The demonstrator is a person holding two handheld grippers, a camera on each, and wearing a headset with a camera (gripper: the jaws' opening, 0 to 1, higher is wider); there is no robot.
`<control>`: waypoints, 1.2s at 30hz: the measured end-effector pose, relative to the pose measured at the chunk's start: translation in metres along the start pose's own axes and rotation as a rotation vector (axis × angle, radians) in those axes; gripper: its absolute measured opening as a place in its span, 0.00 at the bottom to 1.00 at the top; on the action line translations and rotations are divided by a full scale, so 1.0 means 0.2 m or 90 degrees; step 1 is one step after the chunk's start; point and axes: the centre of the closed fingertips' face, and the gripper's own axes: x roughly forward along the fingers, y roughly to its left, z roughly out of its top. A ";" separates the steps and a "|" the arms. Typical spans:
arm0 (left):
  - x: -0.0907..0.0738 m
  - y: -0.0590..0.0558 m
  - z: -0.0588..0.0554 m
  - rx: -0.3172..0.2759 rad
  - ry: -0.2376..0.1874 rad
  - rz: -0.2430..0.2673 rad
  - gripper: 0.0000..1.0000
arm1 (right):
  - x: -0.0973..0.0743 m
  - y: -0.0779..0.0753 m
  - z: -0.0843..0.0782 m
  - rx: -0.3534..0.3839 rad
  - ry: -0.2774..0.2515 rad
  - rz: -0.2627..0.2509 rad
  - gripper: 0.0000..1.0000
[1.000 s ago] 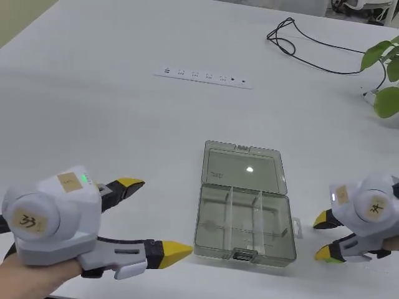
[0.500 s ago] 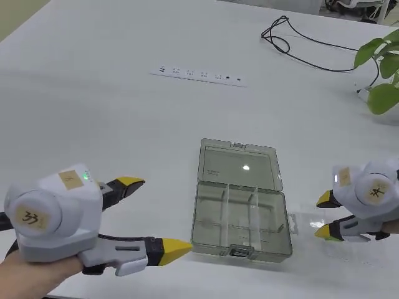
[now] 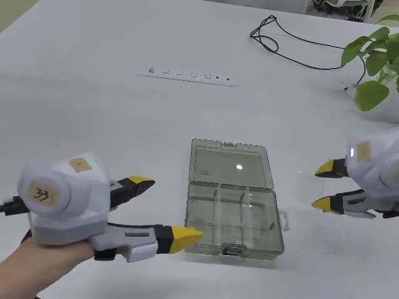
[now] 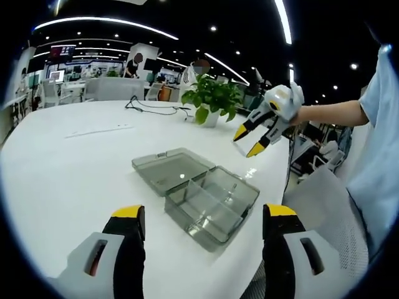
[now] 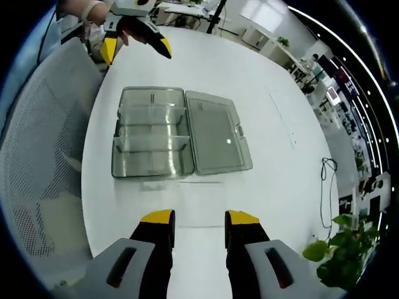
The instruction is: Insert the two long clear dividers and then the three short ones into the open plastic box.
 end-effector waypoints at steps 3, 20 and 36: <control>0.03 -0.01 0.03 -0.015 -0.001 -0.016 0.73 | -0.03 0.02 0.10 -0.019 -0.017 -0.004 0.32; 0.27 -0.17 0.08 -0.284 0.075 -0.113 0.40 | 0.00 0.09 0.43 -0.094 -0.075 -0.011 0.32; 0.33 -0.19 0.14 -0.430 0.061 -0.146 0.14 | 0.06 0.16 0.53 -0.110 -0.088 0.014 0.32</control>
